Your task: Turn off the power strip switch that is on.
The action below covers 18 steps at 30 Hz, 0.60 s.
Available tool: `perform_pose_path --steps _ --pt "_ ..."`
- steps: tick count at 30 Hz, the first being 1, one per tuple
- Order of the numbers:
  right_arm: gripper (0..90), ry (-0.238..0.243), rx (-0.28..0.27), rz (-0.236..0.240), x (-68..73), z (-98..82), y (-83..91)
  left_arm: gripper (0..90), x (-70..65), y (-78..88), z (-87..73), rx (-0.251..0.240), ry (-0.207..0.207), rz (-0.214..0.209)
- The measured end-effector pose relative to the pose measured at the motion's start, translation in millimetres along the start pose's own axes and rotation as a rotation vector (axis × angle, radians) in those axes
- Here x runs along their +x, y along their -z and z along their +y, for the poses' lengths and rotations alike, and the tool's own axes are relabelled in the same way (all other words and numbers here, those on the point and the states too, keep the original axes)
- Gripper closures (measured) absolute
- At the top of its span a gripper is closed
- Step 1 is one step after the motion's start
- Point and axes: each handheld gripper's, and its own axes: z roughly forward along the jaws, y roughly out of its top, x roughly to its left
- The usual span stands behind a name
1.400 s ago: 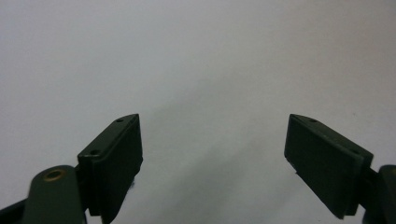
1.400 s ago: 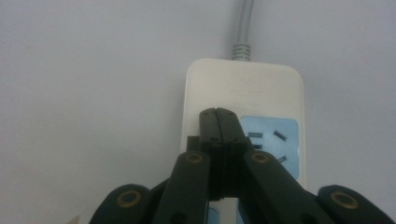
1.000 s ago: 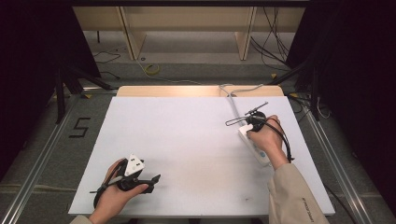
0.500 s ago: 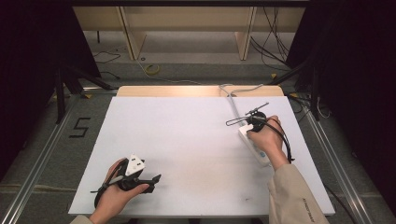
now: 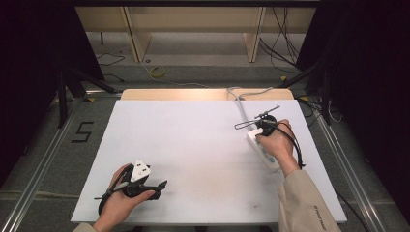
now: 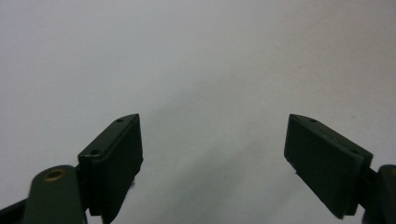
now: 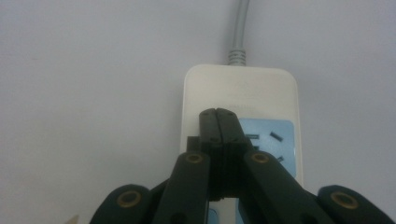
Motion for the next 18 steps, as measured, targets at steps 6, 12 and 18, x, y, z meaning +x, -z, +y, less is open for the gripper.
perform_pose_path --steps 6,12,18 --pt "90.0 -0.002 -0.02 0.017 3.6 -2.4 0.5 19.4 0.5 0.2 -0.2 -0.001 0.005 0.003" --pt "90.0 0.01 -0.038 0.017 6.4 -2.1 5.2 19.5 0.3 0.8 -0.4 -0.005 0.006 0.004" --pt "90.0 0.01 -0.054 0.023 8.2 -3.2 9.5 19.5 0.7 1.6 -0.6 -0.003 0.002 0.003"
